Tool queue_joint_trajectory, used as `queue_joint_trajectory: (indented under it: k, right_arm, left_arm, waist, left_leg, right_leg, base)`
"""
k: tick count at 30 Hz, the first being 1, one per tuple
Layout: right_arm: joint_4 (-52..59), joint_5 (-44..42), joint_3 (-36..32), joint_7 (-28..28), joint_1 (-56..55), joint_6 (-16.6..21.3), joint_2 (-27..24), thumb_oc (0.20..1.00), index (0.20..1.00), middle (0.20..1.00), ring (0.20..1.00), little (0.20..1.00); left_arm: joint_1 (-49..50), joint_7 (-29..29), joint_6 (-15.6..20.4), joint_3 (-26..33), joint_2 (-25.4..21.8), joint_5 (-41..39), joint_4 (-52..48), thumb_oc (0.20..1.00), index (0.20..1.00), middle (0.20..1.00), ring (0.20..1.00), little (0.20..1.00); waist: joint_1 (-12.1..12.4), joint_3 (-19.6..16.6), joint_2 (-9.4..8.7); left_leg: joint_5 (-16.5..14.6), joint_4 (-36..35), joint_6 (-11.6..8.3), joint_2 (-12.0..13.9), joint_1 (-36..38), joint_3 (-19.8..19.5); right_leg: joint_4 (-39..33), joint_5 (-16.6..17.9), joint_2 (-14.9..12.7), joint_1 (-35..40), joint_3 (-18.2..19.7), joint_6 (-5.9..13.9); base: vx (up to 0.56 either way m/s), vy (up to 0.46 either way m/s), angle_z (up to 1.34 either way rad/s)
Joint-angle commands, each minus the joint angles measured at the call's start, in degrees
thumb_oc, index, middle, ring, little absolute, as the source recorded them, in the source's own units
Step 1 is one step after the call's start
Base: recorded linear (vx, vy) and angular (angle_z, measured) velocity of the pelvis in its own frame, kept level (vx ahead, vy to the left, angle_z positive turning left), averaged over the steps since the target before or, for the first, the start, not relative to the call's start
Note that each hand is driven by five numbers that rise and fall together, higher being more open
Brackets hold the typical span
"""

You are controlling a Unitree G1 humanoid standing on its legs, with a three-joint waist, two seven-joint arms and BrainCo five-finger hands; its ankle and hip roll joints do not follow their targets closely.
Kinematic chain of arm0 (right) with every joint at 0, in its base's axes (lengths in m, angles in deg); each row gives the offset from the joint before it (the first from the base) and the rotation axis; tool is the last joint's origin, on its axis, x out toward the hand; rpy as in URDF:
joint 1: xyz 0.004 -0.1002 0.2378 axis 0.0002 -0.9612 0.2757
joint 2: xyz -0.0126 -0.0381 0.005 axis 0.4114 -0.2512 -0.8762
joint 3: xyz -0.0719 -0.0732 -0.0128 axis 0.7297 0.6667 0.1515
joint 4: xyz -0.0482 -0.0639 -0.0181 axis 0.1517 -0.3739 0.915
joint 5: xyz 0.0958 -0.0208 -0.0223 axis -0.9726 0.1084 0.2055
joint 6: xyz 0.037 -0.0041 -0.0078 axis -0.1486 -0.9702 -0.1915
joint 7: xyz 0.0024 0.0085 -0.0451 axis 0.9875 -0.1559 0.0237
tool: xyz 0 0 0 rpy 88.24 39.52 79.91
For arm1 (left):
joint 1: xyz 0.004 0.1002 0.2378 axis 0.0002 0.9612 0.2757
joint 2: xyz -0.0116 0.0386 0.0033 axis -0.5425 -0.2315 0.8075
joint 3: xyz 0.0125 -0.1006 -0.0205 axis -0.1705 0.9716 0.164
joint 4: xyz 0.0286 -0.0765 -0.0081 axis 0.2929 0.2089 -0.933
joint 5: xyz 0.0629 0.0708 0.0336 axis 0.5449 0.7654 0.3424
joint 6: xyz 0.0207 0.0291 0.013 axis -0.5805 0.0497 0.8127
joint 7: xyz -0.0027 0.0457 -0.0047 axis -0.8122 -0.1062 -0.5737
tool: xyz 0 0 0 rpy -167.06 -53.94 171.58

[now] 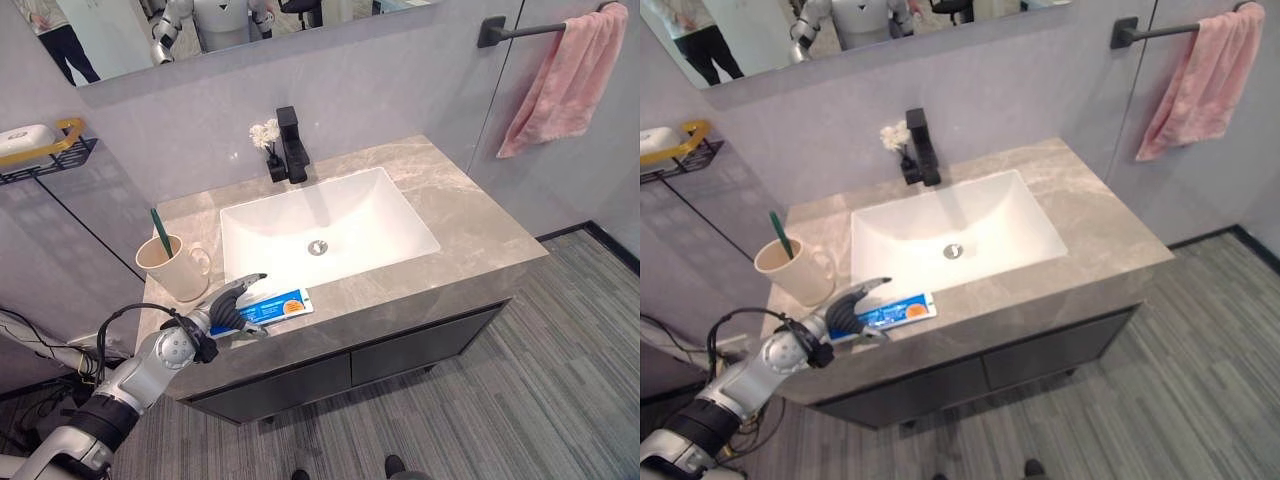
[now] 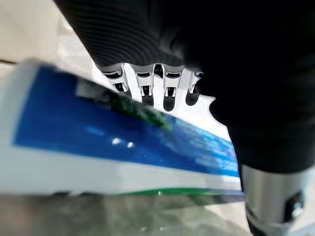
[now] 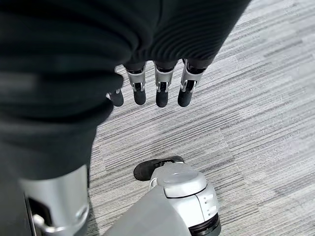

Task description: Put brush and paste in cup on sink, flatten towel.

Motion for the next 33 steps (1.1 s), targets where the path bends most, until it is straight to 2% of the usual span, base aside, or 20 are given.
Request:
queue_joint_trajectory:
  k: [1,6,19,33]
  right_arm:
    - [-2.4,0.4,2.0,0.1,2.4,-0.1,0.0,1.000,1.000,1.000,1.000,1.000]
    - [-2.3,0.6,2.4,0.4,2.7,-0.3,-0.1,1.000,1.000,1.000,1.000,1.000]
    - [-2.6,0.9,2.9,0.9,2.8,-0.6,-0.1,1.000,1.000,1.000,1.000,1.000]
    - [-2.5,1.2,3.4,1.3,2.6,-0.7,0.0,1.000,1.000,1.000,1.000,1.000]
  left_arm:
    - [-7.0,0.3,0.3,0.1,-4.2,2.3,2.9,1.000,1.000,1.000,1.000,1.000]
    - [-9.2,-0.2,-0.5,-2.4,-5.8,6.9,4.6,1.000,1.000,1.000,1.000,1.000]
    - [-10.0,1.0,-1.4,-1.2,-7.5,9.5,4.9,1.000,1.000,1.000,1.000,1.000]
    - [-8.7,0.4,-1.4,0.6,-9.4,6.9,3.7,1.000,1.000,1.000,1.000,1.000]
  waist:
    - [-0.6,1.2,-3.55]
    - [-0.6,1.4,-3.50]
    - [-0.2,1.5,-3.59]
    - [0.2,1.5,-3.50]
  left_leg:
    - [-8.9,0.7,0.79,-1.9,3.0,-3.1]
    - [-8.9,0.7,0.77,-1.9,2.9,-3.1]
    - [-8.9,0.7,0.72,-1.9,2.7,-3.3]
    - [-8.9,0.7,0.64,-2.1,2.7,-3.5]
  right_leg:
    - [0.5,-6.2,-2.7,1.9,-3.2,3.40]
    - [0.5,-6.3,-2.7,1.8,-3.2,3.46]
    - [0.5,-6.5,-2.8,1.8,-3.8,3.48]
    - [0.5,-6.6,-2.9,2.2,-4.3,3.38]
  base:
    - [0.00,0.000,0.00]
    - [0.00,0.000,0.00]
    - [0.00,0.000,0.00]
    - [0.00,0.000,0.00]
